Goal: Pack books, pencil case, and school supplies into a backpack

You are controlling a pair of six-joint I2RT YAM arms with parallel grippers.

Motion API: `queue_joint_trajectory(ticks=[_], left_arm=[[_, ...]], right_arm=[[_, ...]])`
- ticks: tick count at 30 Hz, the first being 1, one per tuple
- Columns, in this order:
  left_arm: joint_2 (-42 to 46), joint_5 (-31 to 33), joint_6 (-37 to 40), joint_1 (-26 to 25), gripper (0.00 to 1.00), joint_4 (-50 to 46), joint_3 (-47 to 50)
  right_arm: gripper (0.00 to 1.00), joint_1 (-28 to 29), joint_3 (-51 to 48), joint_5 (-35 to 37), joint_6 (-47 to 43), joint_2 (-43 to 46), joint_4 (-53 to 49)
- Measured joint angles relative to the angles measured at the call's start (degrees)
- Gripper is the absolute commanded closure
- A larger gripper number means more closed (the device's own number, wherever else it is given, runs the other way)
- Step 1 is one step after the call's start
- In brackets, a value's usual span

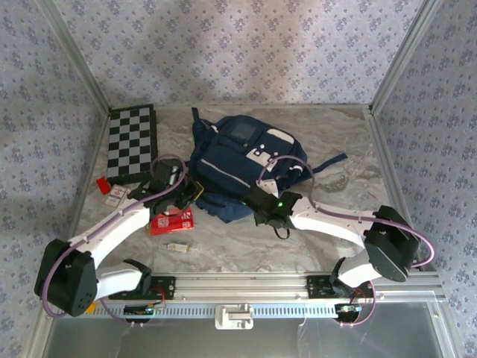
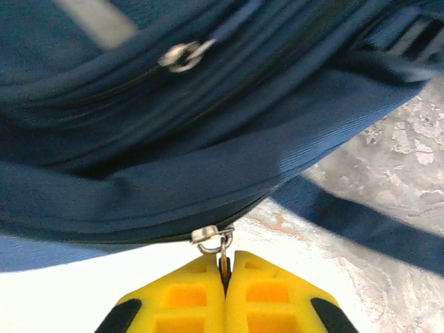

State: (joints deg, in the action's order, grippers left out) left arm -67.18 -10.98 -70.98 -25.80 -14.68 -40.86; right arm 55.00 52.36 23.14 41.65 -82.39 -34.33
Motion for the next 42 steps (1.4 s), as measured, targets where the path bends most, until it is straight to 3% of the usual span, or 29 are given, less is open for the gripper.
queue_joint_trajectory(ticks=[9, 18, 27, 28, 32, 38, 42], left_arm=[[-0.46, -8.09, 7.69, 7.41, 1.00, -2.36, -0.31], [-5.57, -11.15, 12.66, 10.43, 1.00, -3.56, -3.65], [-11.30, -10.99, 17.79, 12.26, 1.00, -3.58, -7.48], [-11.47, -11.13, 18.14, 12.50, 0.98, -3.54, -7.48], [-11.67, -11.37, 20.15, 13.27, 0.74, -3.61, -7.52], [-8.02, -11.08, 20.90, 12.72, 0.66, -3.96, -8.00], [-3.08, -9.84, 19.87, 8.17, 0.64, -3.15, -8.02]], right_arm=[[1.00, -9.90, -4.55, -5.51, 0.09, 5.64, 4.48], [1.00, -19.65, -5.84, -12.66, -3.04, 6.10, 8.55], [1.00, -19.98, -5.84, -16.06, -8.55, 6.10, 10.54], [0.97, -19.30, -5.84, -16.06, -8.79, 6.10, 10.47], [0.84, -15.65, -5.84, -16.02, -9.60, 6.12, 8.98], [0.60, -13.03, -5.84, -15.21, -9.03, 9.11, 4.26], [0.46, -12.83, -5.05, -13.68, -7.48, 13.00, 1.11]])
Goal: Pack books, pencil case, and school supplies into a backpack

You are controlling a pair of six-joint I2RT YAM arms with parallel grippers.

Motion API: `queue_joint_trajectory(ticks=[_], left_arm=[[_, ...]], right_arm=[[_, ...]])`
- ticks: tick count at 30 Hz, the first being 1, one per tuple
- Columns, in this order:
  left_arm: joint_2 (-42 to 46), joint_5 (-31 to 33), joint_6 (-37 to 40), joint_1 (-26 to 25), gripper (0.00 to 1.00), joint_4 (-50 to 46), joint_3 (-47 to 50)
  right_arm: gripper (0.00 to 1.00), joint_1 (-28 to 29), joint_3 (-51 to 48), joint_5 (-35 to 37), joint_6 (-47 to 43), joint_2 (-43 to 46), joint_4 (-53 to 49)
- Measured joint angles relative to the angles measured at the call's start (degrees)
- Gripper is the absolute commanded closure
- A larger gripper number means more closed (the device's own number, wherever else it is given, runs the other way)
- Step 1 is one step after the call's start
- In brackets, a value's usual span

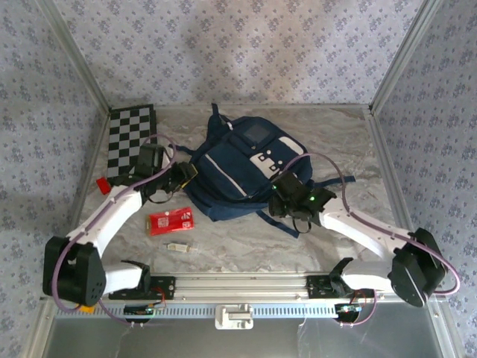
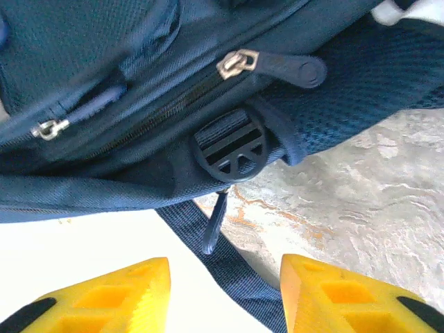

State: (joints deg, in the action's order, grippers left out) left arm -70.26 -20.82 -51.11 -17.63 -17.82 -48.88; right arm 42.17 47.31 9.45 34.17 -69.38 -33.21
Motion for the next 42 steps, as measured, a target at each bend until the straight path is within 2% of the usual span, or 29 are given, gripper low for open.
queue_joint_trajectory(ticks=[4, 9, 16, 22, 27, 33, 42], left_arm=[[0.55, 1.31, -2.73, -5.33, 0.64, 1.40, 0.02], [-0.33, 3.54, -5.38, -10.84, 0.64, 3.02, 0.02], [-2.08, 5.95, -8.17, -14.69, 0.63, 4.42, 0.31], [-2.67, 8.13, -13.09, -19.76, 0.63, 8.17, 3.58], [-3.91, 9.22, -14.84, -20.33, 0.63, 8.61, 5.38], [-3.23, 10.56, -16.06, -21.51, 0.60, 9.25, 7.61], [-4.55, 10.60, -16.98, -21.77, 0.62, 11.74, 9.81]], right_arm=[[0.44, -2.60, 2.16, -0.35, 1.36, 0.33, -0.24], [0.43, -5.95, 5.14, -0.94, 1.42, -3.52, 0.28], [0.41, -6.43, 8.31, -1.84, 1.68, -8.70, 0.85], [0.46, -8.98, 12.15, -4.63, 2.45, -14.01, 3.78], [0.45, -9.27, 16.37, -7.87, 1.75, -19.91, 5.49], [0.52, -10.36, 23.41, -11.67, -2.08, -26.75, 6.19], [0.58, -11.06, 28.70, -12.57, -5.44, -34.75, 5.01]])
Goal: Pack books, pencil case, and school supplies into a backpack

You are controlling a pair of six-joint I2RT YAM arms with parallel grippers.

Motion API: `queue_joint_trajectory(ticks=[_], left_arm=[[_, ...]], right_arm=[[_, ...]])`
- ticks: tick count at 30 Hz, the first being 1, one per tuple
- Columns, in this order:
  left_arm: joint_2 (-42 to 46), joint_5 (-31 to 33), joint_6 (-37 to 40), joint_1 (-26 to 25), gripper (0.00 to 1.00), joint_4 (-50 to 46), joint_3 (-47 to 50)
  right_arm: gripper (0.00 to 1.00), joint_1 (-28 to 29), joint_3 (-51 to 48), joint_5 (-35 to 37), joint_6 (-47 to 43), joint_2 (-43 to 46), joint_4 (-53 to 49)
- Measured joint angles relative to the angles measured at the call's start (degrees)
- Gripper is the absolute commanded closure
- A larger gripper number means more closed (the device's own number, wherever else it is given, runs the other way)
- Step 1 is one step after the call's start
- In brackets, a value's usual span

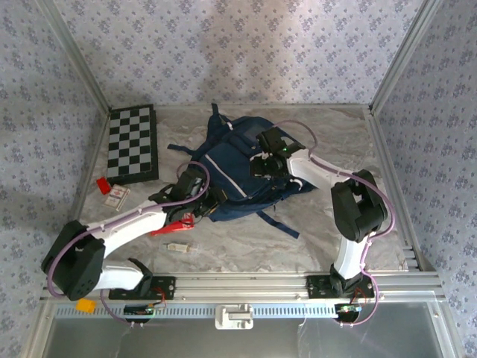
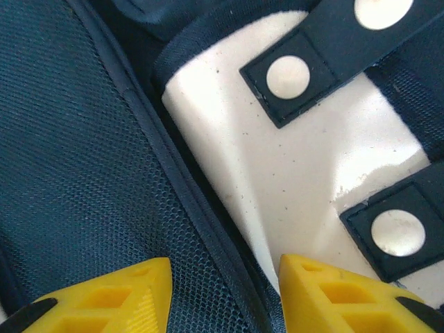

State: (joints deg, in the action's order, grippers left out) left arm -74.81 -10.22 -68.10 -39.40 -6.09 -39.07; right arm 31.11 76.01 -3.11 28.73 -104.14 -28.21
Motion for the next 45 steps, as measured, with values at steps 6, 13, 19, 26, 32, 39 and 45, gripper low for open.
queue_joint_trajectory(ticks=[6, 13, 19, 26, 32, 39, 45], left_arm=[[-1.62, -0.02, 0.35, 0.90, 0.64, 1.18, 1.68], [-2.80, -1.77, 2.95, 6.54, 0.67, 3.15, 4.39], [-7.74, -4.74, 8.02, 11.76, 0.70, 3.06, 1.62], [-10.82, -5.60, 13.44, 18.10, 0.70, 3.30, -1.92], [-10.80, -6.43, 19.12, 21.31, 0.63, 2.86, -3.69], [-5.05, -6.49, 25.51, 22.16, 0.53, 2.19, -3.96], [3.91, -4.46, 26.40, 18.99, 0.42, -2.34, -3.98]], right_arm=[[0.79, 0.11, 0.13, -1.07, -1.27, -0.28, -0.44], [0.96, 0.92, -1.92, -4.00, -0.31, 2.32, 0.98], [1.00, 3.96, -6.14, -3.61, 5.25, 7.30, 5.42], [1.00, 3.96, -7.76, -4.44, 13.16, 8.87, 9.77], [1.00, 3.80, -13.18, -4.00, 20.72, 14.03, 16.09], [1.00, 2.78, -19.61, -1.27, 28.50, 19.43, 21.55], [1.00, 3.54, -20.87, 1.75, 32.48, 20.11, 24.15]])
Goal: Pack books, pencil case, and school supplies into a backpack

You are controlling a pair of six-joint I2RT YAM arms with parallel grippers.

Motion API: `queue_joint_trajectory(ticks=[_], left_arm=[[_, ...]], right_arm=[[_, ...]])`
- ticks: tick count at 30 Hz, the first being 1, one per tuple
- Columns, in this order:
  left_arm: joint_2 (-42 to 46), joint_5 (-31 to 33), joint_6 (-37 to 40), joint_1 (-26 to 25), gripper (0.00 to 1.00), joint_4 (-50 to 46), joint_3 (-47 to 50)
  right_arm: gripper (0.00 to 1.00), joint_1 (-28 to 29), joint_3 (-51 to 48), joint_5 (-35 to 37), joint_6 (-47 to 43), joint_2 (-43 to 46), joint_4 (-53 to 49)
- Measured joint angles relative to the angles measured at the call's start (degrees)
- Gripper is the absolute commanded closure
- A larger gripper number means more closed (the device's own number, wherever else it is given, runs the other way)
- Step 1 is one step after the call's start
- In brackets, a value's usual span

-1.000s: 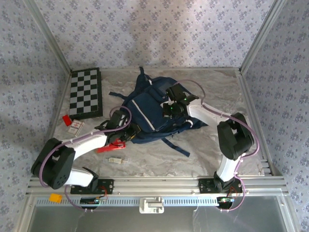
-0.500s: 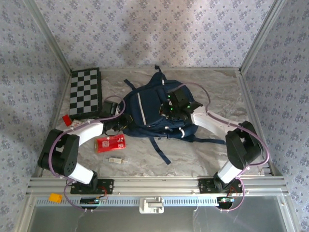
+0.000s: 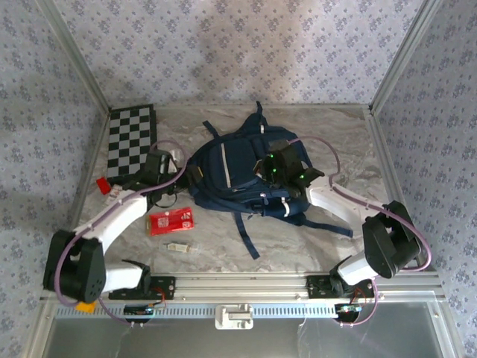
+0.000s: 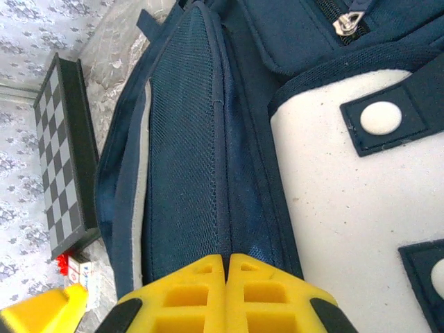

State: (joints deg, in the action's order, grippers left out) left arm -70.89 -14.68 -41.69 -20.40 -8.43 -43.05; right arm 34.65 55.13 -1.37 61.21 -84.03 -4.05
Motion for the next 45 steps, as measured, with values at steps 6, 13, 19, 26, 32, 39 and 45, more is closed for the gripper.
queue_joint_trajectory(ticks=[6, 13, 19, 26, 32, 39, 45], left_arm=[[7.69, 6.21, -7.58, -15.96, 0.43, -1.44, 1.60], [5.40, 13.03, -19.04, -27.10, 0.48, 1.38, 4.26], [-1.16, 18.05, -23.80, -26.45, 0.55, 4.63, 5.57], [-6.23, 17.75, -21.44, -20.57, 0.60, 7.96, 5.84], [-10.88, 14.82, -12.50, -11.32, 0.60, 12.22, 4.90], [-5.11, 13.31, -6.14, -11.87, 0.53, 6.67, 1.57], [-1.70, 14.99, -7.67, -26.60, 0.54, 1.81, -1.40]], right_arm=[[1.00, 1.36, -0.70, 2.58, 0.96, 0.07, 1.29], [1.00, 1.90, -4.46, 3.72, 1.66, 0.92, 4.00], [1.00, 2.84, -8.50, 5.66, 4.11, 2.82, 7.26], [1.00, 3.80, -8.46, 6.71, 6.40, 3.04, 8.24], [1.00, 4.48, -5.55, 7.58, 8.37, 2.16, 7.96], [1.00, 4.76, -3.13, 8.13, 9.51, 0.44, 7.21], [1.00, 4.70, -3.34, 8.26, 11.91, 0.44, 8.04]])
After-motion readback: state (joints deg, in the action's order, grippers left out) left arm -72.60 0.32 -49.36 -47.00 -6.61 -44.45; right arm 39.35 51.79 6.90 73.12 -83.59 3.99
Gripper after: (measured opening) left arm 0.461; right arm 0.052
